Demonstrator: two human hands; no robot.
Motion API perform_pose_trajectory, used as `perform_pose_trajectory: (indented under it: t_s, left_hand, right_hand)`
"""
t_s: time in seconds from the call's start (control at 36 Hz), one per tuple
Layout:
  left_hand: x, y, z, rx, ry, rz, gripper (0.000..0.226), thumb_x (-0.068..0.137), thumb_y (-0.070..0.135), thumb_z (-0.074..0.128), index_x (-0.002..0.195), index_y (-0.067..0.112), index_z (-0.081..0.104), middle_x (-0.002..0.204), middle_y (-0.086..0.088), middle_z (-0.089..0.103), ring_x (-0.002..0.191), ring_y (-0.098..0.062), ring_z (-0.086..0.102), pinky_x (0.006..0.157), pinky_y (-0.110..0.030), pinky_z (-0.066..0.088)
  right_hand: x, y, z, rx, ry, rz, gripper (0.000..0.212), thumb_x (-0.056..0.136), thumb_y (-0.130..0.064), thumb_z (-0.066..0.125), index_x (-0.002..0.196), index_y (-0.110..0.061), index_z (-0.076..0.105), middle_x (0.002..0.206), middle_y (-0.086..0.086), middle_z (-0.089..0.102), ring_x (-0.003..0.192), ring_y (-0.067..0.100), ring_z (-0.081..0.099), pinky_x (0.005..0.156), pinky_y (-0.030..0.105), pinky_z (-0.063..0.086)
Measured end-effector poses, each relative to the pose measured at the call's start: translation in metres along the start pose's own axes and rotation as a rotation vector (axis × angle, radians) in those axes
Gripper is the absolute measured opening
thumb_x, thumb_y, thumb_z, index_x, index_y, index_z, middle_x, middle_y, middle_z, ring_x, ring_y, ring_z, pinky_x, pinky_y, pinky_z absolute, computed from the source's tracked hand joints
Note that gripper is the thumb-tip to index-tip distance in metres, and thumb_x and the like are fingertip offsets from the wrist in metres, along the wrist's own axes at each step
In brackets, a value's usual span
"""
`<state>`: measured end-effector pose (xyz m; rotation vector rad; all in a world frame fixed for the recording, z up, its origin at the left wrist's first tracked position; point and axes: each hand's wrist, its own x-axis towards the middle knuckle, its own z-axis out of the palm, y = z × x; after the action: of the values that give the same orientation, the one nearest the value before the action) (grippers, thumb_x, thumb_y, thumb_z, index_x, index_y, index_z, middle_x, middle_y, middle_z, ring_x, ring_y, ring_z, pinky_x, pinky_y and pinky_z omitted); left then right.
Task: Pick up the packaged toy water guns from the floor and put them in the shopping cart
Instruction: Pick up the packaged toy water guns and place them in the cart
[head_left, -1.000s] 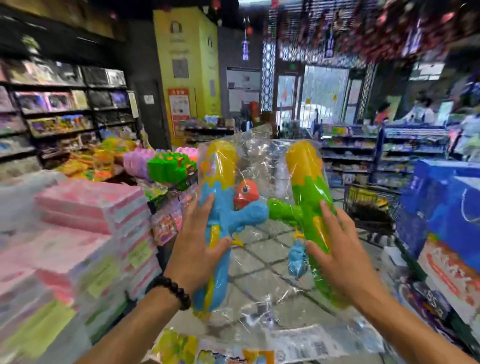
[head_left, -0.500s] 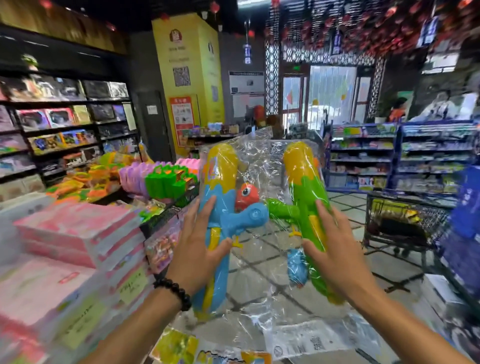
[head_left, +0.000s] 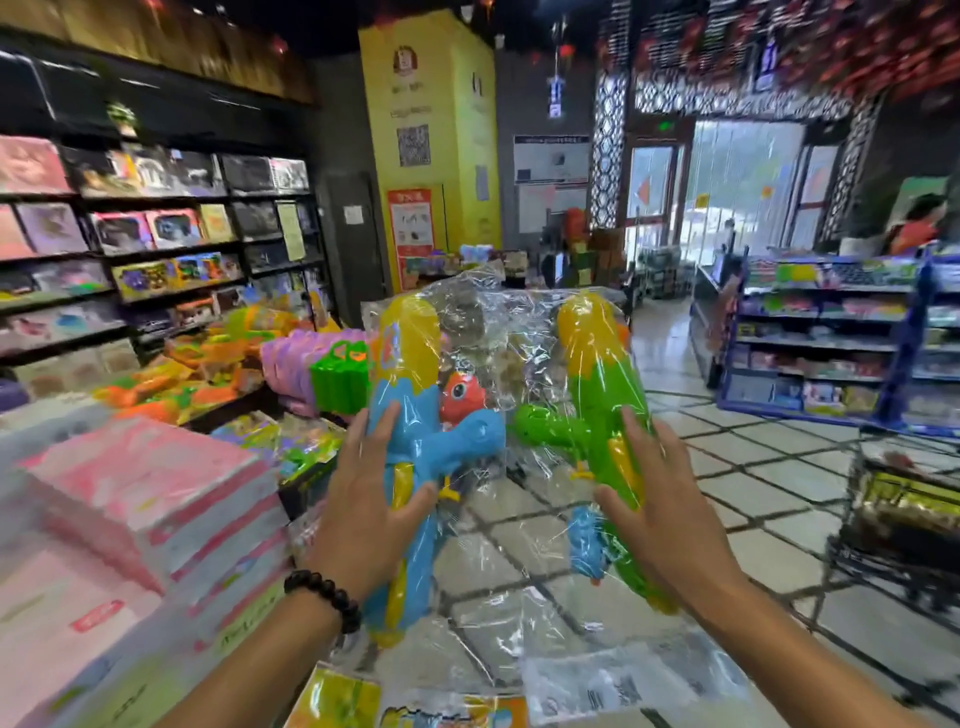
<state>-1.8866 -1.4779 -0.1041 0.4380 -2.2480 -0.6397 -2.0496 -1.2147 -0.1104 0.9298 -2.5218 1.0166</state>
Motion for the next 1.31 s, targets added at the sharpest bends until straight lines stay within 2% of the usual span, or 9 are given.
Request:
perform_pose_trajectory:
  t_s: [0.14, 0.25, 0.39, 0.5, 0.64, 0.72, 0.94, 1.14, 1.31]
  left_hand:
    - [0.069, -0.053, 0.038, -0.017, 0.003, -0.014, 0.092, 0.087, 0.037, 0.074, 0.157, 0.046, 0.016, 0.167, 0.009, 0.008, 0.152, -0.006, 0.008, 0.119, -0.029, 0.013]
    - [0.137, -0.092, 0.069, -0.05, -0.005, -0.016, 0.09, 0.088, 0.039, 0.073, 0.156, 0.049, 0.014, 0.166, 0.011, 0.008, 0.153, -0.008, 0.009, 0.122, -0.034, 0.016]
    - [0.24, -0.13, 0.106, -0.08, -0.008, 0.047, 0.091, 0.088, 0.035, 0.075, 0.157, 0.046, 0.016, 0.166, 0.016, 0.004, 0.15, 0.004, 0.004, 0.119, -0.025, 0.012]
    - [0.315, -0.163, 0.143, -0.118, -0.023, 0.088, 0.091, 0.088, 0.034, 0.076, 0.157, 0.044, 0.018, 0.167, 0.013, 0.006, 0.154, -0.004, 0.005, 0.122, -0.029, 0.012]
    - [0.379, -0.202, 0.197, -0.146, -0.101, 0.061, 0.092, 0.088, 0.042, 0.074, 0.157, 0.048, 0.014, 0.167, 0.014, 0.005, 0.153, -0.004, 0.007, 0.124, -0.036, 0.018]
    - [0.417, -0.223, 0.23, -0.132, -0.122, 0.047, 0.092, 0.087, 0.043, 0.073, 0.155, 0.054, 0.012, 0.165, 0.019, 0.003, 0.151, -0.004, 0.013, 0.121, -0.034, 0.022]
    - [0.535, -0.267, 0.331, -0.083, -0.166, 0.046, 0.089, 0.089, 0.043, 0.071, 0.157, 0.048, 0.014, 0.168, 0.012, 0.004, 0.145, 0.008, -0.001, 0.119, -0.028, 0.012]
    - [0.668, -0.305, 0.395, -0.026, -0.112, 0.031, 0.092, 0.087, 0.036, 0.075, 0.158, 0.045, 0.016, 0.168, 0.009, 0.012, 0.154, -0.003, 0.002, 0.124, -0.035, 0.014]
    - [0.742, -0.353, 0.434, -0.011, -0.092, -0.013, 0.092, 0.089, 0.03, 0.075, 0.158, 0.043, 0.016, 0.165, 0.014, 0.009, 0.142, 0.019, -0.011, 0.118, -0.024, 0.006]
  right_hand:
    - [0.076, 0.017, 0.051, -0.016, 0.008, 0.033, 0.088, 0.097, -0.055, 0.055, 0.157, -0.052, -0.008, 0.168, -0.017, -0.007, 0.138, 0.021, 0.046, 0.092, 0.044, 0.053]
    - [0.146, 0.025, 0.09, -0.016, -0.005, 0.062, 0.092, 0.096, -0.05, 0.061, 0.156, -0.055, -0.009, 0.168, -0.019, -0.006, 0.139, 0.021, 0.046, 0.095, 0.044, 0.053]
    - [0.24, 0.026, 0.129, -0.046, -0.004, 0.097, 0.09, 0.097, -0.05, 0.059, 0.155, -0.056, -0.009, 0.168, -0.018, -0.009, 0.135, 0.021, 0.051, 0.098, 0.045, 0.051]
    - [0.305, 0.038, 0.161, -0.066, 0.041, 0.109, 0.089, 0.097, -0.051, 0.059, 0.153, -0.058, -0.009, 0.168, -0.019, -0.004, 0.139, 0.021, 0.046, 0.098, 0.044, 0.051]
    - [0.368, 0.074, 0.2, -0.099, 0.032, 0.148, 0.088, 0.095, -0.055, 0.057, 0.158, -0.052, -0.005, 0.167, -0.02, -0.002, 0.148, 0.02, 0.033, 0.1, 0.044, 0.049]
    - [0.41, 0.1, 0.221, -0.083, 0.04, 0.192, 0.09, 0.096, -0.05, 0.061, 0.158, -0.051, -0.003, 0.166, -0.023, -0.002, 0.148, 0.019, 0.032, 0.102, 0.046, 0.048]
    - [0.539, 0.185, 0.281, -0.019, 0.074, 0.251, 0.091, 0.096, -0.046, 0.063, 0.158, -0.054, -0.004, 0.165, -0.025, -0.002, 0.147, 0.018, 0.032, 0.098, 0.044, 0.048]
    - [0.69, 0.244, 0.324, 0.024, 0.08, 0.226, 0.088, 0.097, -0.046, 0.06, 0.159, -0.05, -0.003, 0.166, -0.022, -0.002, 0.15, 0.019, 0.029, 0.099, 0.047, 0.047]
    - [0.798, 0.265, 0.384, 0.038, 0.022, 0.195, 0.09, 0.096, -0.043, 0.064, 0.161, -0.044, 0.003, 0.168, -0.014, 0.002, 0.151, 0.015, 0.021, 0.106, 0.046, 0.042]
